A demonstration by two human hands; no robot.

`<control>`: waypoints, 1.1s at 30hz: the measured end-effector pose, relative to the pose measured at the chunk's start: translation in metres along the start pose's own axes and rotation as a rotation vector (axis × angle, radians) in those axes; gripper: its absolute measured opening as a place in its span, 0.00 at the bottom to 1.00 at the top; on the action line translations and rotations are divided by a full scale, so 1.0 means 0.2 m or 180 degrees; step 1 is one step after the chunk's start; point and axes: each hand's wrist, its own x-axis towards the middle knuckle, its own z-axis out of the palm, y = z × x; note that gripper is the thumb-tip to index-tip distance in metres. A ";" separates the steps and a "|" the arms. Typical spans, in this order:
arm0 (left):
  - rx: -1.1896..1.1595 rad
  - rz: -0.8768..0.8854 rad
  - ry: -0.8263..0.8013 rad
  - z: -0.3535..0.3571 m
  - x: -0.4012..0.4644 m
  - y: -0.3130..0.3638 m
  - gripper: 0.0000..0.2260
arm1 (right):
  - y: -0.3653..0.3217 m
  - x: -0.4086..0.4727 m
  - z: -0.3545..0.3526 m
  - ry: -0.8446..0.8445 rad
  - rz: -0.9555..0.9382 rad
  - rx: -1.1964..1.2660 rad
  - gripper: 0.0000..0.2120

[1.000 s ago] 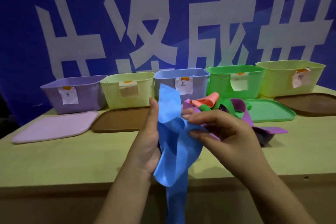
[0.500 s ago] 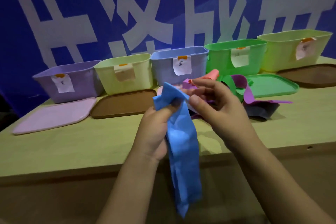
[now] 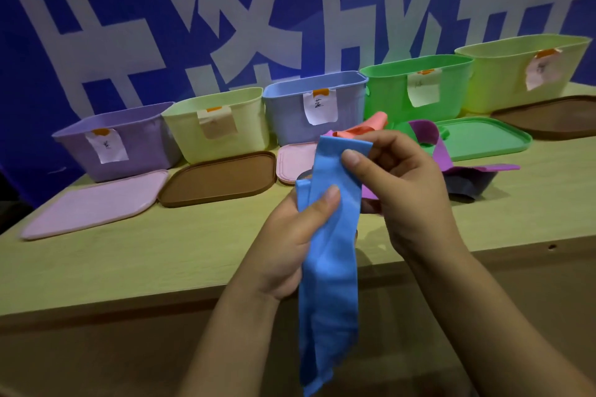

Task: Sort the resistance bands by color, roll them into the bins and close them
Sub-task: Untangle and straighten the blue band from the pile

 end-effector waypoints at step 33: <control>-0.0187 0.0456 0.0449 0.06 -0.07 0.09 0.15 | -0.03 -0.21 -0.01 0.0366 -0.0552 -0.0403 0.12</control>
